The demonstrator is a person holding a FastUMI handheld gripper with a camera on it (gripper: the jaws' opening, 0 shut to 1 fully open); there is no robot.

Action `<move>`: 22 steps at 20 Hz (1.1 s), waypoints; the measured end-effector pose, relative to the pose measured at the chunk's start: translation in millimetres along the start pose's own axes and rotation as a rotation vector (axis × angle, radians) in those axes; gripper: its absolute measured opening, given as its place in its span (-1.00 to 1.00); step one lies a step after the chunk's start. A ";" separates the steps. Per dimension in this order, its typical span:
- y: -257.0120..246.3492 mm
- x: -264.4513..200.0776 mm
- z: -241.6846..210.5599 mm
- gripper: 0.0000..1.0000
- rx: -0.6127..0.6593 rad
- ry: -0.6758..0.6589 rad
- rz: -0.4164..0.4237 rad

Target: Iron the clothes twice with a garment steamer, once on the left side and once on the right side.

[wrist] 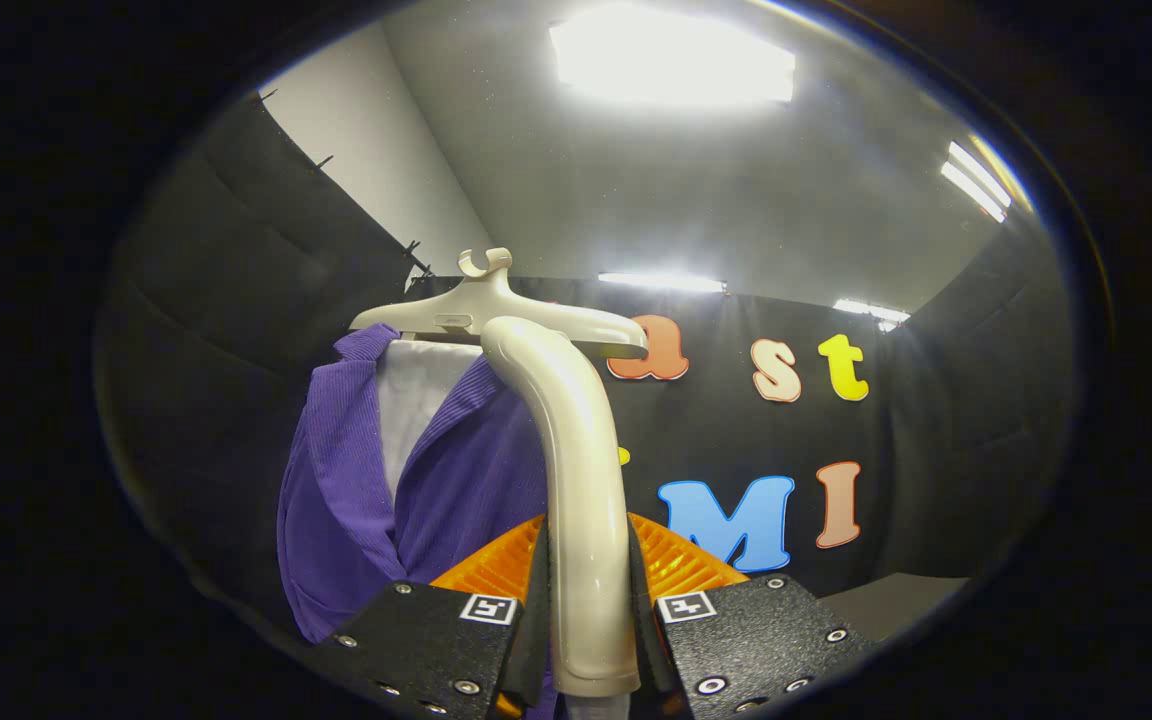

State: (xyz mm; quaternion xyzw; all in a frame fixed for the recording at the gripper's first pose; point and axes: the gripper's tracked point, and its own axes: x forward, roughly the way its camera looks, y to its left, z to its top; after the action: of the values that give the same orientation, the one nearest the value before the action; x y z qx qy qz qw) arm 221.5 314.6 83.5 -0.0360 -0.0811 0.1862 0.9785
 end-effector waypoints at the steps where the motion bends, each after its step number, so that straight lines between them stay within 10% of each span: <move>1: 4.9 -3.3 -0.4 -0.27 0.003 -0.001 -0.001; 22: 32.3 -57.1 -68.7 -0.26 0.025 0.138 0.067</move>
State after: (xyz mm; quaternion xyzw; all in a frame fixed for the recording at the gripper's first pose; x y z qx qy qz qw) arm 169.3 320.7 4.3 -0.0392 -0.0097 0.2167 0.9754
